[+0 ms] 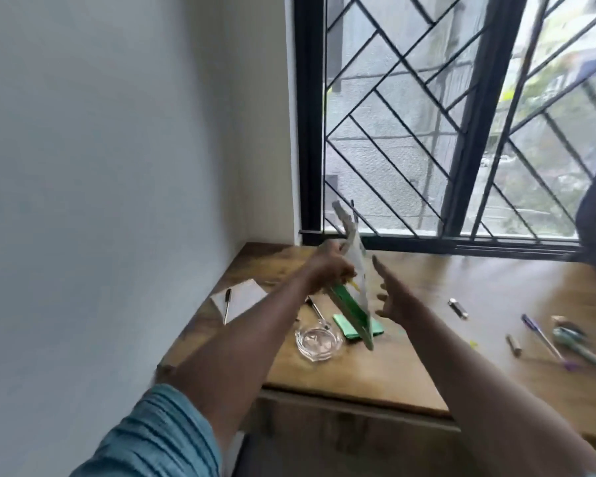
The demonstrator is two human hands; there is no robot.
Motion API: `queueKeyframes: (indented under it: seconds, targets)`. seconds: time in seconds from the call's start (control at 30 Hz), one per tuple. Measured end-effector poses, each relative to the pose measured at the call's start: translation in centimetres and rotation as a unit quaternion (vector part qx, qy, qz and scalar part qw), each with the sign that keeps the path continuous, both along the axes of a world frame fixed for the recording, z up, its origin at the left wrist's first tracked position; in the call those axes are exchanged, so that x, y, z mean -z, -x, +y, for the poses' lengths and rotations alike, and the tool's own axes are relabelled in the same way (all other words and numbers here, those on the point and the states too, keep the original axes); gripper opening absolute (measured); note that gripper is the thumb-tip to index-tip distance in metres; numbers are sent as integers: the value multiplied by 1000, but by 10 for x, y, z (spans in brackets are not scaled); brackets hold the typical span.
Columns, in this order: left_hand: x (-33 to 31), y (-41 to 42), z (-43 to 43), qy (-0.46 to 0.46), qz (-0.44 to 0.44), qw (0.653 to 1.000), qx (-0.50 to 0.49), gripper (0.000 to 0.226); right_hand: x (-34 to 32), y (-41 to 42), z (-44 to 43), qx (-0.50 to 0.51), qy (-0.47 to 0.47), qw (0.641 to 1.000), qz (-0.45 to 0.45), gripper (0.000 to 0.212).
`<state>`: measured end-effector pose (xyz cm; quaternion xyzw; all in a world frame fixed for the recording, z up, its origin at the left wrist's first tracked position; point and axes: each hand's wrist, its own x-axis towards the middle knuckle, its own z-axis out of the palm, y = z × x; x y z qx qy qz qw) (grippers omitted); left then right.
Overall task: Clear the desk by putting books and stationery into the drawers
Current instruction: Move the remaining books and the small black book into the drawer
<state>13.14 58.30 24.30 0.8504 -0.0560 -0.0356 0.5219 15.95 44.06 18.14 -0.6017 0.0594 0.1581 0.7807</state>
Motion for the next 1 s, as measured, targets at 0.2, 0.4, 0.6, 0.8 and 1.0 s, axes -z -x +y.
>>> queueKeyframes:
  seconds: [0.2, 0.4, 0.6, 0.8, 1.0]
  targets:
    - [-10, 81, -113, -278, -149, 948, 48, 30, -62, 75, -76, 28, 46, 995, -87, 33]
    - [3, 152, -202, -287, -156, 936, 129, 33, -41, 151, -167, 130, -27, 987, -94, 15]
    - [53, 165, -253, -52, -5, 998, 34, 34, 10, 235, -269, 186, -54, 981, -19, 25]
    - [123, 202, -329, 155, 272, 946, 86, 16, 44, 317, -365, 227, -44, 972, 36, 12]
    - [165, 258, -426, 196, 306, 929, 62, 28, 74, 379, -466, 229, -10, 969, 98, 14]
